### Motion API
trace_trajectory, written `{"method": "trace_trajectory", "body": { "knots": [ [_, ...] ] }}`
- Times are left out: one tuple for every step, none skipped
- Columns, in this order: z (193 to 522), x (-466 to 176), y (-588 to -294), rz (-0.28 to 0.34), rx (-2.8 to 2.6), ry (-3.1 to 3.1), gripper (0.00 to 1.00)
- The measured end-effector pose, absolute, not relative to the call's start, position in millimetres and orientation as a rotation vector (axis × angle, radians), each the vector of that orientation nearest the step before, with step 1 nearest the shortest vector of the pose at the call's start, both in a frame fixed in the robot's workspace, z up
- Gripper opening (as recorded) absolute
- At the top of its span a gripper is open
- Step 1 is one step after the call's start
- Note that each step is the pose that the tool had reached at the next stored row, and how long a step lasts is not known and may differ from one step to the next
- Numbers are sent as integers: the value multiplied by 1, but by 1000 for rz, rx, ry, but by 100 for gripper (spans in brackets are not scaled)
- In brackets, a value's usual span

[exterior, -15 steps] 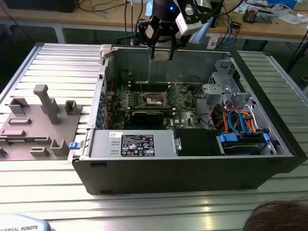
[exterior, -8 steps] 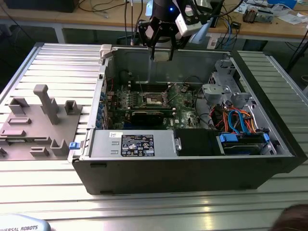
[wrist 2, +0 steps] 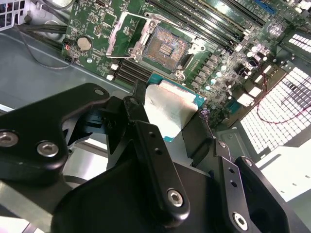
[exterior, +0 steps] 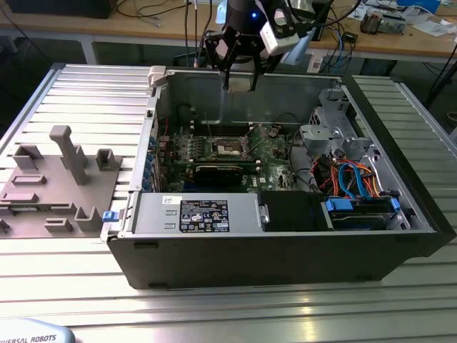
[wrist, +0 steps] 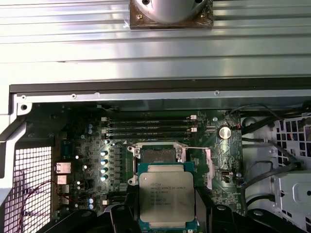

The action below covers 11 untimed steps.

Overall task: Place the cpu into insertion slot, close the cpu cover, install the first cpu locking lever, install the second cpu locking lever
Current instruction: 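Place the cpu into insertion slot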

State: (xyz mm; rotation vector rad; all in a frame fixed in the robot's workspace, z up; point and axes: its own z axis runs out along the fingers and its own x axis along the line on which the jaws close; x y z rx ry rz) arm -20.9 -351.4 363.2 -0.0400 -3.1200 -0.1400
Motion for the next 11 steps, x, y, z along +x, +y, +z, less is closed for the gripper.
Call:
{"method": "trace_trajectory", "body": {
  "knots": [
    [363,-21,-351,-140,-40,-3120,55],
    [363,-21,-351,-140,-40,-3120,55],
    [362,-21,-351,-140,-40,-3120,55],
    [362,-21,-351,-140,-40,-3120,55],
    [362,-21,-351,-140,-40,-3120,55],
    [362,-21,-351,-140,-40,-3120,55],
    [362,-21,-351,-140,-40,-3120,55],
    [361,-21,-351,-140,-40,-3120,55],
    [361,-21,-351,-140,-40,-3120,55],
    [361,-21,-351,-140,-40,-3120,55],
    [361,-21,-351,-140,-40,-3120,55]
  ]
}}
